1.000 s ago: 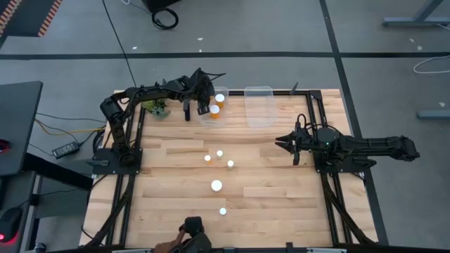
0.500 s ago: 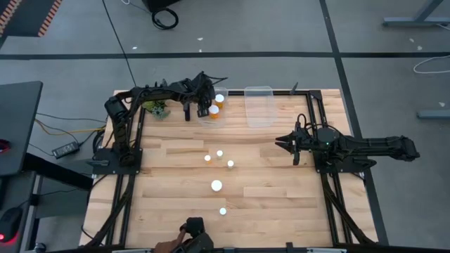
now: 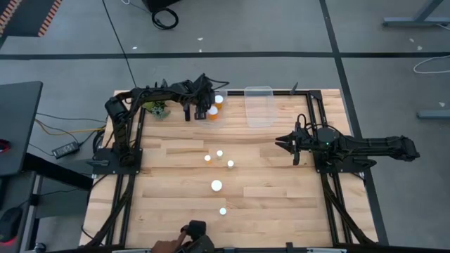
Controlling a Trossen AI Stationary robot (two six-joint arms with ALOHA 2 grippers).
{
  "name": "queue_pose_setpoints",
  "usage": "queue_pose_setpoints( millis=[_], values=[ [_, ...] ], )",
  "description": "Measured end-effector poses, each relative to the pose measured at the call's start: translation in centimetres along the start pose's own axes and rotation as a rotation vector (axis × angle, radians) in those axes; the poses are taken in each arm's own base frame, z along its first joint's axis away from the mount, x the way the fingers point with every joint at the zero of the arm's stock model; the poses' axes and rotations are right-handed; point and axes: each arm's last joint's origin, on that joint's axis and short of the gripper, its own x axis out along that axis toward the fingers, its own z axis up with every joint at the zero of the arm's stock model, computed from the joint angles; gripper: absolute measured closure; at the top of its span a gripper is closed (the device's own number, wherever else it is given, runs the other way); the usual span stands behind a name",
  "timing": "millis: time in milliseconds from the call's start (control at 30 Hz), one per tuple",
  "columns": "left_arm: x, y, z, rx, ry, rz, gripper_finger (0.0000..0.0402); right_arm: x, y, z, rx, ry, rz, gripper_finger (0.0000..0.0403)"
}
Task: Pick and place medicine bottles into bin by pill shape (circle, oval)
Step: Put the large orange pill bottle into the left transparent bin
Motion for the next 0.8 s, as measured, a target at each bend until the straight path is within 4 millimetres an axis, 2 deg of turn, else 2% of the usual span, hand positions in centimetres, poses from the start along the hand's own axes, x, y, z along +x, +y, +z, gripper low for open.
queue_pose_setpoints(
  millis=[800],
  values=[
    [-0.1, -0.8, -1.2, -0.004, 0.034, -0.186, 0.0200, 0.0, 0.0, 0.0, 0.000, 0.000, 0.000, 0.0308]
  ],
)
